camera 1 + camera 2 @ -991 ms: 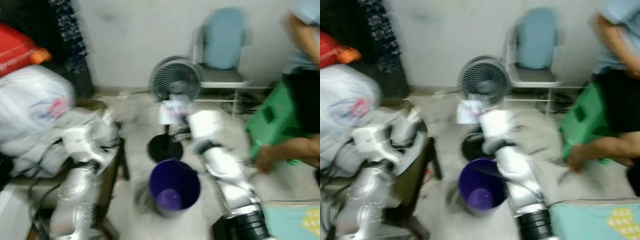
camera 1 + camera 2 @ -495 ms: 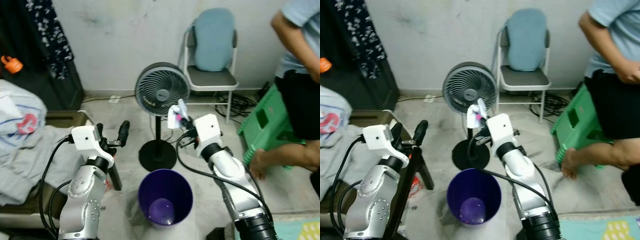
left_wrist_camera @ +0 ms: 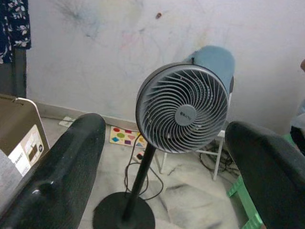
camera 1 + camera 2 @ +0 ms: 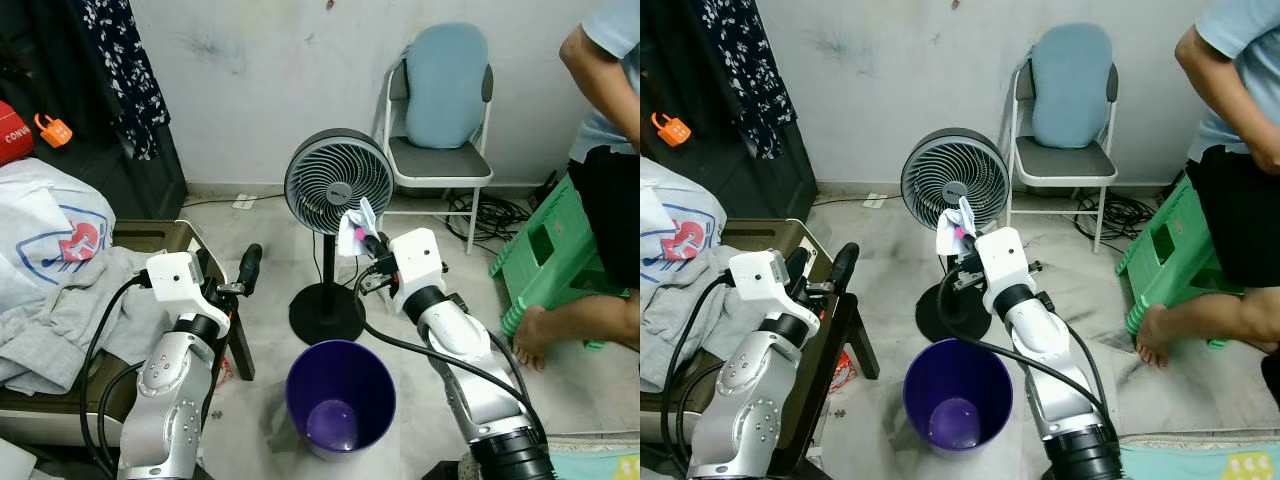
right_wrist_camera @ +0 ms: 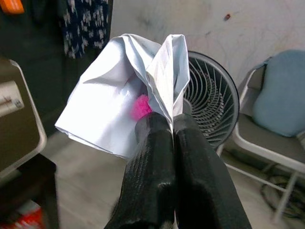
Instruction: Clean up the room
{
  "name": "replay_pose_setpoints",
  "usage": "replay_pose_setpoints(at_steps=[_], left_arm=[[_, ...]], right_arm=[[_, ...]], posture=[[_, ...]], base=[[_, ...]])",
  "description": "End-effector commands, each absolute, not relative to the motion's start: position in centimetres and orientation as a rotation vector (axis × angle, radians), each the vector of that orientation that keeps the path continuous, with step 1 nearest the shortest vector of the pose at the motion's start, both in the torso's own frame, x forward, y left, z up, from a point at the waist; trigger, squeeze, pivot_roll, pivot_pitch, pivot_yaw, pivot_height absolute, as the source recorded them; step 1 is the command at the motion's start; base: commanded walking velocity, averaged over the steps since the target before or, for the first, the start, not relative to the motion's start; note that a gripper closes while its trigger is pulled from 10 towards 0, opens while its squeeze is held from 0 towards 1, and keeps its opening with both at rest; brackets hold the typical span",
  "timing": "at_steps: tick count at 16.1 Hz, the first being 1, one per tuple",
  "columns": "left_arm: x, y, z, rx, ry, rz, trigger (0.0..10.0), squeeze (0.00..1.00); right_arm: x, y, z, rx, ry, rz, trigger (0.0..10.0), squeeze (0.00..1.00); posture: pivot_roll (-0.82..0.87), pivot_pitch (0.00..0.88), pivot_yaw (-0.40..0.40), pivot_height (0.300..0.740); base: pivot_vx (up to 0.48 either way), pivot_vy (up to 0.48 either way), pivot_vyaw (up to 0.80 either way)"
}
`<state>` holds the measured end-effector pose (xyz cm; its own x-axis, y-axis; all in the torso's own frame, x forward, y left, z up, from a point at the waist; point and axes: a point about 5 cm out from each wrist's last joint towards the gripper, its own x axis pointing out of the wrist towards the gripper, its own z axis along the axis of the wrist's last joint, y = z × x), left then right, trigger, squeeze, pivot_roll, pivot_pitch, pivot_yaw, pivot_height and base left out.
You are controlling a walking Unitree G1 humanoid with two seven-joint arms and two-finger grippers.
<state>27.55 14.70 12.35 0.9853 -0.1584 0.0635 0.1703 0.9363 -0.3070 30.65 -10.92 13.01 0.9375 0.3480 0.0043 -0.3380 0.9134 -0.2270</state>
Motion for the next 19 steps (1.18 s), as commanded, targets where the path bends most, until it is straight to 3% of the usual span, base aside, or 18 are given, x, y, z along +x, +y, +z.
replay_pose_setpoints(at_steps=[1, 6, 10, 19], left_arm=[[27.55, 14.89, 12.21, -0.311, -0.028, -0.161, 10.0, 0.00], [27.61, 14.72, 12.21, -0.317, -0.027, -0.173, 10.0, 0.00], [27.62, 14.58, 12.17, -0.321, -0.018, -0.188, 10.0, 0.00], [27.74, 14.57, 12.31, -0.328, -0.027, -0.193, 10.0, 0.00]], right_arm=[[30.97, -10.52, 13.63, -0.255, -0.073, 0.362, 10.0, 0.00], [31.26, -10.73, 13.67, -0.266, -0.072, 0.342, 10.0, 0.00], [31.46, -11.31, 13.59, -0.197, -0.053, 0.302, 10.0, 0.00], [31.70, -11.27, 13.30, -0.154, -0.018, 0.292, 10.0, 0.00]], posture=[[-0.19, 0.000, 0.000, 0.740], [-0.19, 0.000, -0.001, 0.740], [-0.19, 0.000, 0.002, 0.740], [-0.19, 0.000, 0.002, 0.740]], base=[[0.000, 0.000, 0.80], [0.000, 0.000, 0.80], [0.000, 0.000, 0.11], [0.000, 0.000, -0.76]])
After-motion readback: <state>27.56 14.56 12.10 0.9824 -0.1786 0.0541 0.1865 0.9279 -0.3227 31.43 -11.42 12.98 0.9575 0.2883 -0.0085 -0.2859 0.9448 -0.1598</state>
